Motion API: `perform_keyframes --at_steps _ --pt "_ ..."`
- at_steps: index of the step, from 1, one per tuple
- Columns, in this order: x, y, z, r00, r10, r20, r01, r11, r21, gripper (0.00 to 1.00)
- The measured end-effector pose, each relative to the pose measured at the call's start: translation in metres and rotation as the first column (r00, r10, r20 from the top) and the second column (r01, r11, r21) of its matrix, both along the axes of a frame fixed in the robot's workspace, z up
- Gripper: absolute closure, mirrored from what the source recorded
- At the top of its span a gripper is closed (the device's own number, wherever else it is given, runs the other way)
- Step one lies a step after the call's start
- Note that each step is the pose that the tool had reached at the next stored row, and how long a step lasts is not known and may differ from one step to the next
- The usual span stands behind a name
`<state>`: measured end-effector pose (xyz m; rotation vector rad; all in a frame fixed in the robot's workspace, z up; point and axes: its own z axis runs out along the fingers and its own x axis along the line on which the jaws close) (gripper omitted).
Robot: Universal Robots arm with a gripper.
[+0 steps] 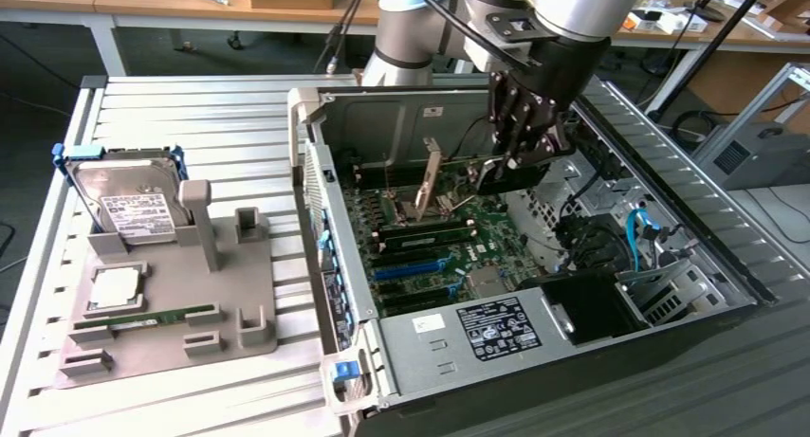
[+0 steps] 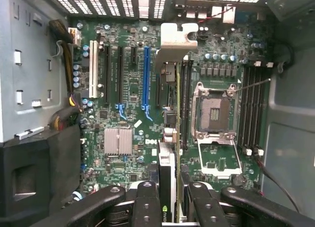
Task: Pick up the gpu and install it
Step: 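Insert the gpu into the slot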
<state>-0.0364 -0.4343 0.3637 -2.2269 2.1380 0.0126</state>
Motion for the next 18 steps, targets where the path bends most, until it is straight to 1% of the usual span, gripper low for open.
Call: perform_keyframes --at_steps 1,2,5,6,7,14,18 --pt "0.0001 0.0000 -0.0001 1.0000 0.000 -0.0035 0.000 1.0000 0.0002 0.73" --pt "0.0001 0.0000 -0.0002 0.9999 0.000 -0.0143 0.000 1.0000 0.0001 0.73" --pt "0.0001 0.0000 -0.0007 0.9983 0.000 -0.0588 0.000 1.0000 0.0000 0.73" --pt "0.0001 0.0000 -0.0008 0.9977 0.000 -0.0675 0.000 1.0000 0.0000 0.73" --pt "0.0000 0.0000 -0.0007 0.9976 0.000 -0.0686 0.000 1.0000 -0.0001 0.73" --pt "-0.0018 -0.0004 -0.0016 0.9976 0.000 -0.0686 0.000 1.0000 0.0001 0.73" --pt "-0.0045 -0.0030 -0.0027 0.9976 0.000 -0.0686 0.000 1.0000 0.0000 0.73"
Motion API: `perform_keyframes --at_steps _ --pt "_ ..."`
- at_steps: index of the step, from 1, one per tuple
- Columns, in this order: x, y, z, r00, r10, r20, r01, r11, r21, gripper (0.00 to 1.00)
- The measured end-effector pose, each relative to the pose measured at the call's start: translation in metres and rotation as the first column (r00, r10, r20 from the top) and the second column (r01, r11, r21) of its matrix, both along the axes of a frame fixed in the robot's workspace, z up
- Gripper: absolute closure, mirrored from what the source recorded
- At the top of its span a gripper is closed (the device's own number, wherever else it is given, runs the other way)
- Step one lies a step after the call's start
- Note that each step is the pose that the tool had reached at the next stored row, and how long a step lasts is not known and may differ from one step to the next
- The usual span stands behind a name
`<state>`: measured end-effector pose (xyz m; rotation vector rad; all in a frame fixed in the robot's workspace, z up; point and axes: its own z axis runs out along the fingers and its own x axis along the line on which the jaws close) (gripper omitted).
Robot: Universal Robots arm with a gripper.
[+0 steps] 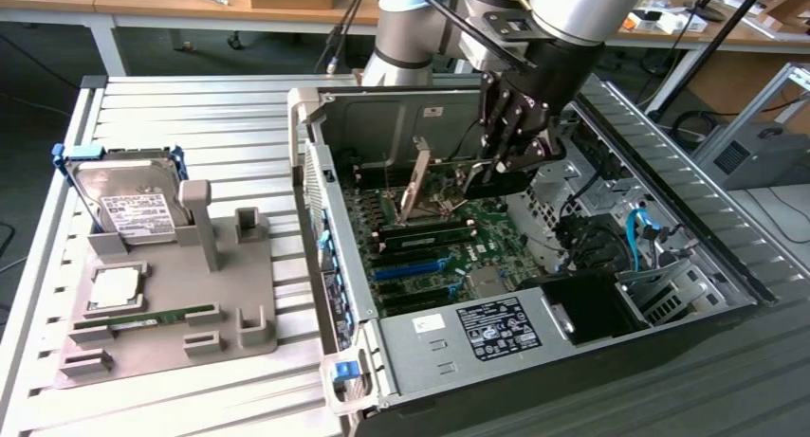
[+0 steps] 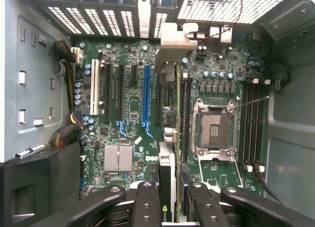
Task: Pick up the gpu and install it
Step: 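Insert the gpu into the slot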
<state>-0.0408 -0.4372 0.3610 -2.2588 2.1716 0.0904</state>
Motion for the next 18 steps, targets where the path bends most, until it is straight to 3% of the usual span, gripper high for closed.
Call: perform_keyframes --at_steps 18 --pt "-0.011 -0.0031 -0.0033 1.0000 0.000 0.0002 0.000 1.0000 0.0000 0.73"
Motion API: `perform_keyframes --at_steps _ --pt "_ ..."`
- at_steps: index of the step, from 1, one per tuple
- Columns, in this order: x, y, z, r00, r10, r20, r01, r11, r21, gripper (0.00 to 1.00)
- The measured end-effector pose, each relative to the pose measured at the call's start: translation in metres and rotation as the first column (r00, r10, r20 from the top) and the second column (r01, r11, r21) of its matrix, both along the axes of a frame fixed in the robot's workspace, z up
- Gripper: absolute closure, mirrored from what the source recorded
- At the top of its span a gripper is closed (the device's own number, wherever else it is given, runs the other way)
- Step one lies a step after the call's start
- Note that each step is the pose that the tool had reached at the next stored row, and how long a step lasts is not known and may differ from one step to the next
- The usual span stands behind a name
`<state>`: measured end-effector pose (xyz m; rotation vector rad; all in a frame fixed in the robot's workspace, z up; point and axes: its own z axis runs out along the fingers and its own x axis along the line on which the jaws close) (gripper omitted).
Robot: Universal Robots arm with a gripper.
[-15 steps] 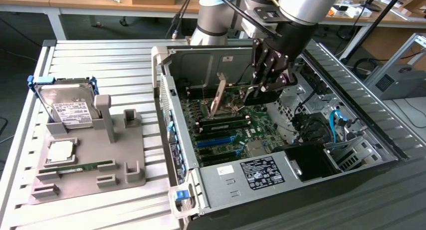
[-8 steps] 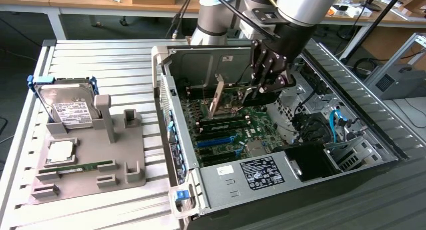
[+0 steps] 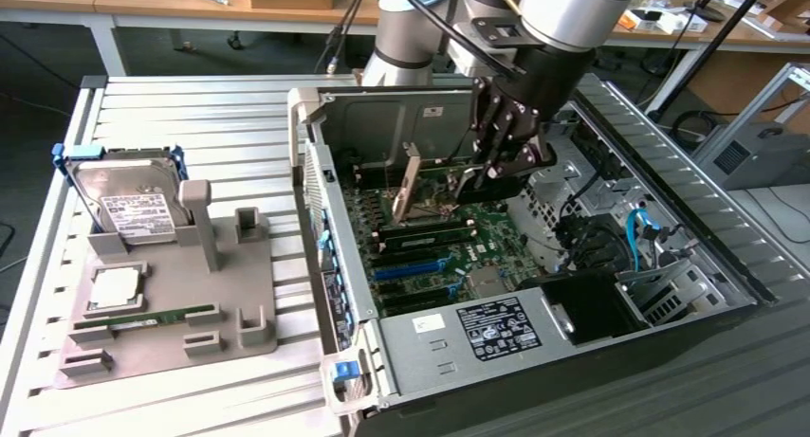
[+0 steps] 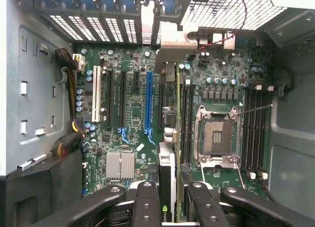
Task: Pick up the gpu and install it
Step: 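Insert the gpu into the slot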
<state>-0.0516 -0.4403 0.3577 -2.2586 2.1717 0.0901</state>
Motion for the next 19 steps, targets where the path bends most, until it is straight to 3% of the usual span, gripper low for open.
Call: perform_keyframes --at_steps 19 --pt "-0.0087 -0.0012 -0.0030 1.0000 0.000 0.0001 0.000 1.0000 0.0001 0.73"
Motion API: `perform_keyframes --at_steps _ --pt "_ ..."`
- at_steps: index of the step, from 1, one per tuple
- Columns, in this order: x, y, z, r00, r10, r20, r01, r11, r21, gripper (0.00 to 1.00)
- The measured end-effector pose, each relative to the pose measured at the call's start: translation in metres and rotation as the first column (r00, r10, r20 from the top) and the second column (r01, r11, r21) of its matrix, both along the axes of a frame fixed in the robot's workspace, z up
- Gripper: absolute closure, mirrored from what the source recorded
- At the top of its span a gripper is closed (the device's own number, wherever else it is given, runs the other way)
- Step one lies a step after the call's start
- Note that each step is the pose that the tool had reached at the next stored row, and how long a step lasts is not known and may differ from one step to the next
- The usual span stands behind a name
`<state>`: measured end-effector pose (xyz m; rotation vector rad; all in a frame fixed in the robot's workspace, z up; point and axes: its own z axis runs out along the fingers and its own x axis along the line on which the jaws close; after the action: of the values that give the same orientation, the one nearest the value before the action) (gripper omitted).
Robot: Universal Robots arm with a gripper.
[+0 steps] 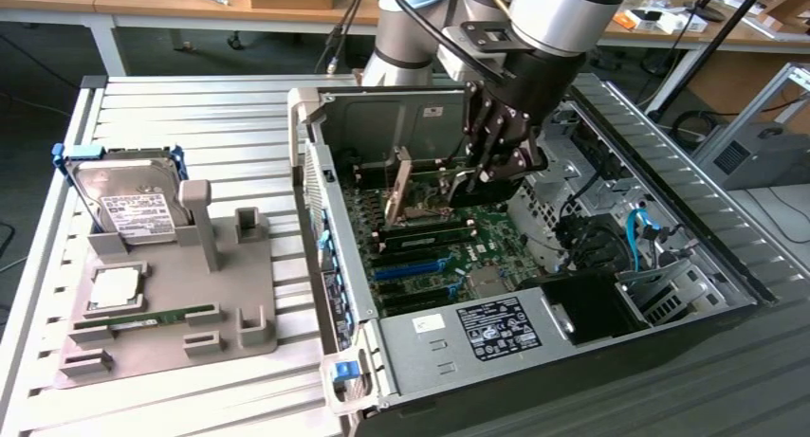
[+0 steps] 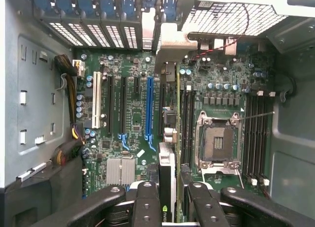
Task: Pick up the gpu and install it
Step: 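Insert the gpu into the slot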
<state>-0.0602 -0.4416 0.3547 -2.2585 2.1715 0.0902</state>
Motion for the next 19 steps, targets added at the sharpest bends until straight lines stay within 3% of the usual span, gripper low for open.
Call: perform_keyframes --at_steps 6,19 --pt "-0.0010 -0.0008 -0.0010 1.0000 0.000 0.0000 0.000 1.0000 -0.0001 0.73" --pt "-0.0016 -0.0074 -0.0057 1.0000 0.000 -0.0001 0.000 1.0000 -0.0002 0.73"
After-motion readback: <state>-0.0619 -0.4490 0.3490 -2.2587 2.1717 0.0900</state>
